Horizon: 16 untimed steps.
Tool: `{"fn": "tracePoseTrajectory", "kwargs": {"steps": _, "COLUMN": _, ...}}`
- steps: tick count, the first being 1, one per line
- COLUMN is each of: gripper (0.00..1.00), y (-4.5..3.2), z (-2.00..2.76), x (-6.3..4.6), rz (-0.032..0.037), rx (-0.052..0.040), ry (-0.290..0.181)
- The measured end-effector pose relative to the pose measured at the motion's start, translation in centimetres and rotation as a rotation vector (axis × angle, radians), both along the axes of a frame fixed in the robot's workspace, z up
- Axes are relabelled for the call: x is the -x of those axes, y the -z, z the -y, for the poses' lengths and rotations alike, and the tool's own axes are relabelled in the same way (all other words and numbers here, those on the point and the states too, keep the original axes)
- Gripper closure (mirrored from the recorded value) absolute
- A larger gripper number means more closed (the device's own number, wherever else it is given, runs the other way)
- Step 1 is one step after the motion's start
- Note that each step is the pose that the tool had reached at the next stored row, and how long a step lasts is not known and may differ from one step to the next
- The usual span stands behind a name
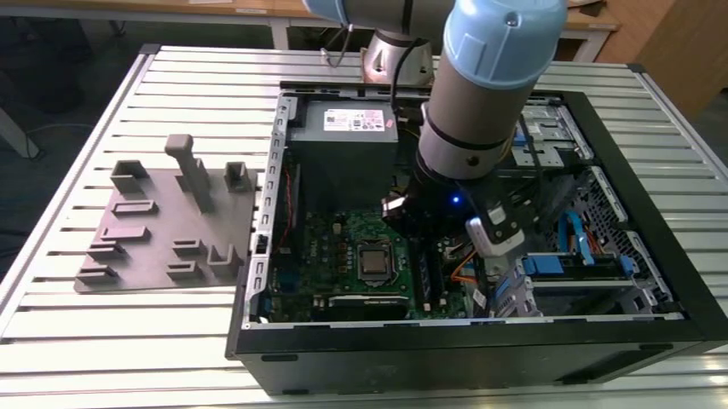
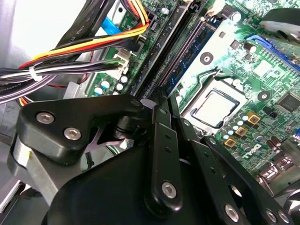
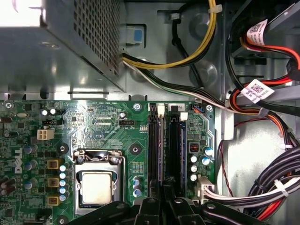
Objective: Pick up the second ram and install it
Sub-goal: 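Insert the second ram into the second slot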
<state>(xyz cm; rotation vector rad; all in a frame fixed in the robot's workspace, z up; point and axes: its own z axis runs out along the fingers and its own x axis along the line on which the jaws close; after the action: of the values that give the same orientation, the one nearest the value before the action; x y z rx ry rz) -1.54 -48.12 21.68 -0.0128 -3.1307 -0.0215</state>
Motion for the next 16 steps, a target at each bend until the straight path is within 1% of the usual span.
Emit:
{"fn": "tracePoseTrajectory", "kwargs": {"steps": 12, "gripper": 0.86, "y": 0.86, "z": 0.01, "x": 0.0, "rz": -0.0003, "rx": 0.0006, "ry": 0.0}}
{"fn": "tracePoseTrajectory", "kwargs": {"steps": 16, "gripper": 0.86, "y": 0.92, "z": 0.0, "x": 0.0, "rz": -0.0001, "rx": 0.0002, "ry": 0.0}}
